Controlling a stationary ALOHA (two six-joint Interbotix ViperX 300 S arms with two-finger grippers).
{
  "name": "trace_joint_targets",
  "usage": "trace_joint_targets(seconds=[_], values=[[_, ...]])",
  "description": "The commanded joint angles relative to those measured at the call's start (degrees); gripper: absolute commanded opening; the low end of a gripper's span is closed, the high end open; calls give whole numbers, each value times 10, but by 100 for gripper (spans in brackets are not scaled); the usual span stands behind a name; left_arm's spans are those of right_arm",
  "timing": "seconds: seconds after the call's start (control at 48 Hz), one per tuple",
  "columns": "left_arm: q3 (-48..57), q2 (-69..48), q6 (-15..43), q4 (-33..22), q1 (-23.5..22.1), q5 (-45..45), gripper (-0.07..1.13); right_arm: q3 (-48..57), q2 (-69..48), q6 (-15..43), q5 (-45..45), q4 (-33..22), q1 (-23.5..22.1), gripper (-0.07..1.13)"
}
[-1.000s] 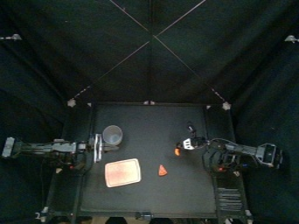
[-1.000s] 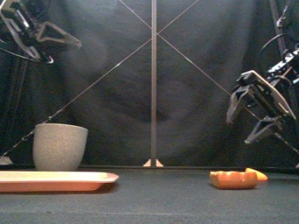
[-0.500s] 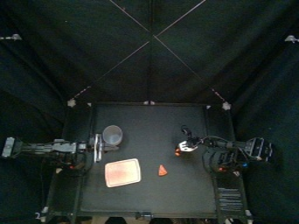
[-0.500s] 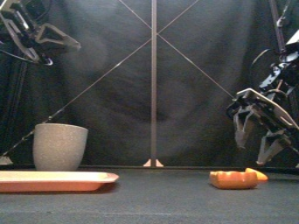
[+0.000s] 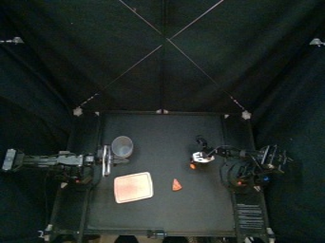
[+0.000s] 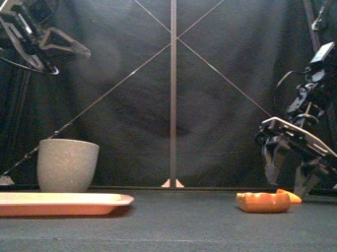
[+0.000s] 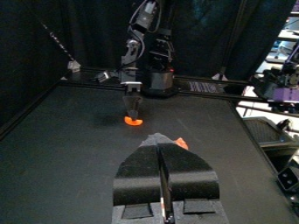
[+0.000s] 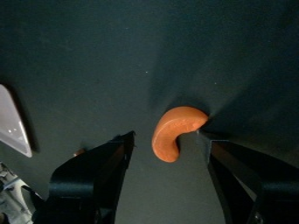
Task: Pick the tangerine then place it in the grey bowl
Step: Pick the tangerine
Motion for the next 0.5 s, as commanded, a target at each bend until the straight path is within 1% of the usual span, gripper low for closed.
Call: trace_joint_targets(seconds=[0.021, 0.167, 0.271, 0.5], values=[[-8, 1, 1, -1, -1, -3, 5, -19, 13, -1, -4, 2, -1, 93], [-8, -1, 1, -1, -1, -3, 4, -30, 23, -1, -4, 3, 4, 90], [-8, -3, 0, -1, -6, -3, 4, -31, 28, -1, -4, 1, 4, 85], [-7, -9, 1, -2, -15, -3, 4, -25, 36, -3, -4, -2, 11, 63]])
